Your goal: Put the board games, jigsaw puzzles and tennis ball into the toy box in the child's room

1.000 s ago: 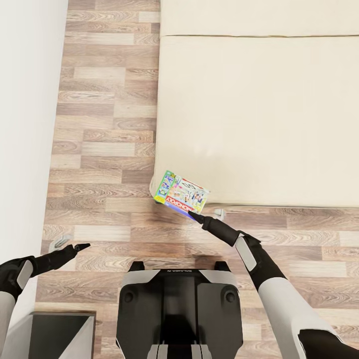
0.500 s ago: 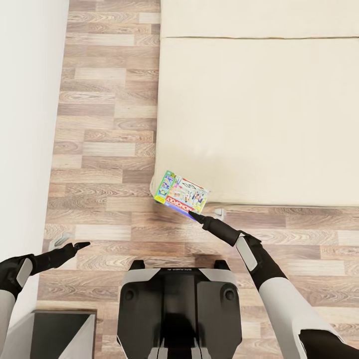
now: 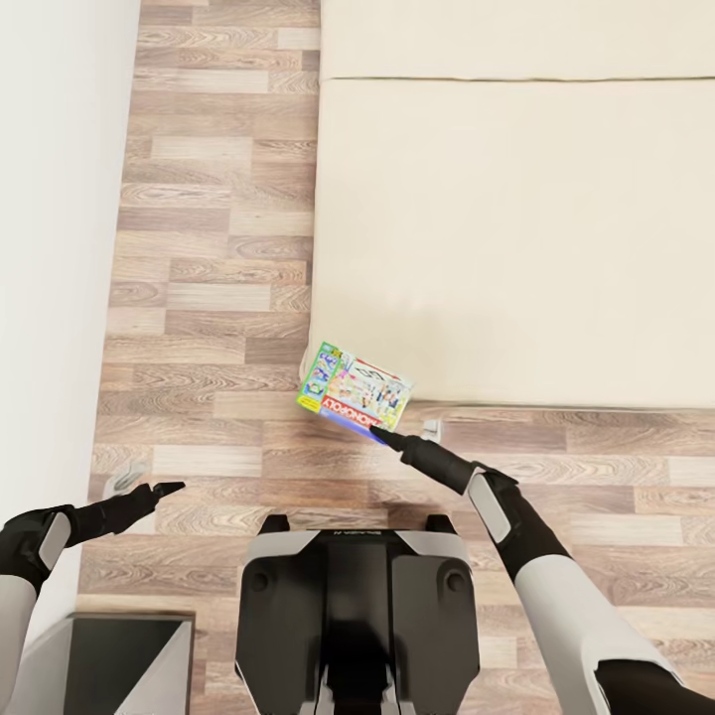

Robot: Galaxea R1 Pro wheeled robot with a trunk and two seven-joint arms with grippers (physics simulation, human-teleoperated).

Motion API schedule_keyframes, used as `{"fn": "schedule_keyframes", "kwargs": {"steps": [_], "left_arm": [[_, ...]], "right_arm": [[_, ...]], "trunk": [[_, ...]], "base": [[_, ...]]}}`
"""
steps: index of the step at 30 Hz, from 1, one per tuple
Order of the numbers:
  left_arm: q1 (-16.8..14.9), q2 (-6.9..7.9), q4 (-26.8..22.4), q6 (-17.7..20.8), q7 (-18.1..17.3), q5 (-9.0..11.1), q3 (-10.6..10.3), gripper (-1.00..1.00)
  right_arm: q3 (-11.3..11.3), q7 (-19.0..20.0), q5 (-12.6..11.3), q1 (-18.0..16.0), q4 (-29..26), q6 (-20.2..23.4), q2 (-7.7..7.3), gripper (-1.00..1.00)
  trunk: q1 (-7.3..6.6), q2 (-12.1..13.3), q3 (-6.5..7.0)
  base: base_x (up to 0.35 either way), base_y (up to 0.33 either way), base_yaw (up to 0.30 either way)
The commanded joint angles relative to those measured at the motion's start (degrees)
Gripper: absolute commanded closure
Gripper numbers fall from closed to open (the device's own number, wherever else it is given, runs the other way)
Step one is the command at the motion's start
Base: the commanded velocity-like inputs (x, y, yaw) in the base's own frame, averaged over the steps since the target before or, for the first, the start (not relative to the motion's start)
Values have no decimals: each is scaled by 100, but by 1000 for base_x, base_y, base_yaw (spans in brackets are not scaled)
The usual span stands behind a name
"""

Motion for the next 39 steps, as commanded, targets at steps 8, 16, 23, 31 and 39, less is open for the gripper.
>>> {"fn": "schedule_keyframes", "kwargs": {"steps": [8, 16, 23, 31, 39], "left_arm": [[-4, -15, -7, 97, -18, -3, 26, -100], [-5, -54, -8, 105, -18, -8, 18, -100], [-5, -62, -8, 107, -20, -10, 12, -100], [-10, -62, -13, 113, -25, -12, 11, -100], [-9, -64, -13, 138, -26, -12, 11, -100]], "right_arm": [[-13, 42, -18, 23, 1, 373, 17, 100], [-15, 47, -25, 29, -23, 570, 6, 100], [-27, 55, -26, 53, -573, 815, -7, 100], [-16, 67, -6, 912, -2361, 1184, -51, 100], [-34, 68, 35, 1611, -3635, 2015, -79, 100]], "trunk": [[-174, 317, 141], [-350, 638, 285], [-503, 919, 410], [-679, 1239, 554], [-767, 1400, 626]], "base": [[-51, 0, 0], [-167, 0, 0], [-29, 0, 0], [-3, 0, 0], [0, 0, 0]]}}
